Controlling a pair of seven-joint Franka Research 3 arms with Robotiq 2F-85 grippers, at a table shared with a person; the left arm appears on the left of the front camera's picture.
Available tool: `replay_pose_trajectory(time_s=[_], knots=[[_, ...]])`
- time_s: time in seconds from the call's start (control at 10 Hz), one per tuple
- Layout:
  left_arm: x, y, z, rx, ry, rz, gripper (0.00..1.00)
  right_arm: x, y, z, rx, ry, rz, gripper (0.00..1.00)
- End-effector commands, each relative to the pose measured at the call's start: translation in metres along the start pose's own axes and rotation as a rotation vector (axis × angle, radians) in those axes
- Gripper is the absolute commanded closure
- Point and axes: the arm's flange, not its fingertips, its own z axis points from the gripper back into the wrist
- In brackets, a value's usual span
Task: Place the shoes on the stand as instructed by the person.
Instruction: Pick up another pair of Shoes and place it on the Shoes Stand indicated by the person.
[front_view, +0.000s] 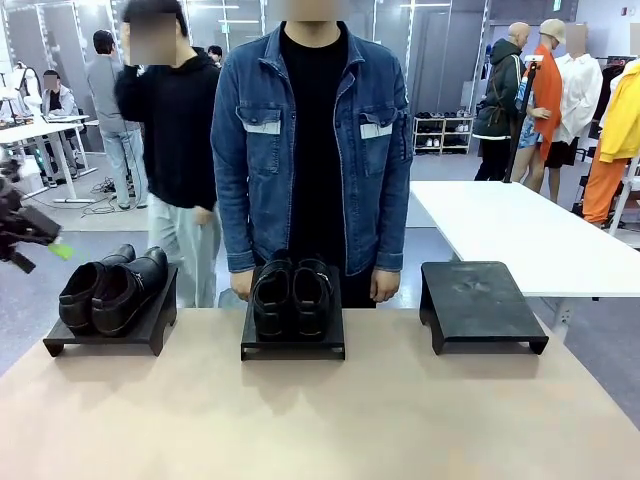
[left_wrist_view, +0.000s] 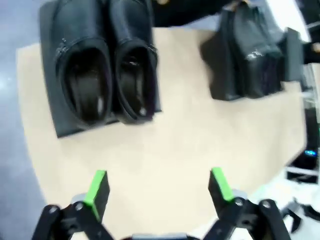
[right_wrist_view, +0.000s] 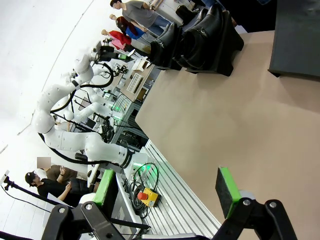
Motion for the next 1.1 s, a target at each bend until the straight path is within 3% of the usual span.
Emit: replay_pose_trajectory(time_s=[0.0,0.3,0.5,0.8,1.0], knots=[[-0.041,0.036,0.017,-0.215,0.01,0.008,0.0,0.001,0.0,0.001,0.008,-0.011,0.021,0.0],[-0.108,0.099,0.038,-0.639,-0.007,-0.006,0.0,0.001,0.0,0.001,0.008,-0.011,0.021,0.0],[-0.144,0.132,0.03,-0.856,0.002,0.02,0.0,0.001,0.0,0.001,0.008,-0.011,0.021,0.0],[-0.178,0.157,0.008,-1.063,0.028,-0.001,0.0,0.001,0.0,0.001,0.008,-0.011,0.021,0.0],[-0.172,0.164,0.01,-1.072,0.035,0.007,0.0,0.001,0.0,0.001,0.008,-0.011,0.021,0.0]])
